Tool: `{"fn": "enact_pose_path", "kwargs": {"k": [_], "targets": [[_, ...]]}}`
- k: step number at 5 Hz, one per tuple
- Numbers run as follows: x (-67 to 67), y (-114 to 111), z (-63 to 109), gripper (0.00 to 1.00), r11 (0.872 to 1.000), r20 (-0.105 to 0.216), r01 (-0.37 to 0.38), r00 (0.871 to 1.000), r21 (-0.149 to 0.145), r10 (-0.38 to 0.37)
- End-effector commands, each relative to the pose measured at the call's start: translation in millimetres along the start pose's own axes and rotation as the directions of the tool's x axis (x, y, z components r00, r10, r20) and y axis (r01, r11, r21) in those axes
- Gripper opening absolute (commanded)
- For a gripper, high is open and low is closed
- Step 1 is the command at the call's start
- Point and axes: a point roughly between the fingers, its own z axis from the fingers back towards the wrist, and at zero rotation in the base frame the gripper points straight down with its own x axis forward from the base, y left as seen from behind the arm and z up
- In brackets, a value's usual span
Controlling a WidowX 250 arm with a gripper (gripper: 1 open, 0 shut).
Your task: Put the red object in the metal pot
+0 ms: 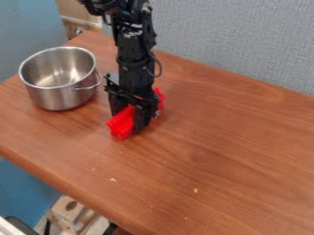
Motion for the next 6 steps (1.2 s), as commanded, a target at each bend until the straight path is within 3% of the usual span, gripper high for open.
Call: {"fn": "enact_pose_path", "kwargs": {"k": [1,6], "targets": [[4.3,-3,15.9,0.0,1.0,0.044,0.025,0.999,0.017,-0.025],[-13.8,-5,50.4,0.0,0.999,0.063,0.01,0.998,-0.043,-0.007]]}}
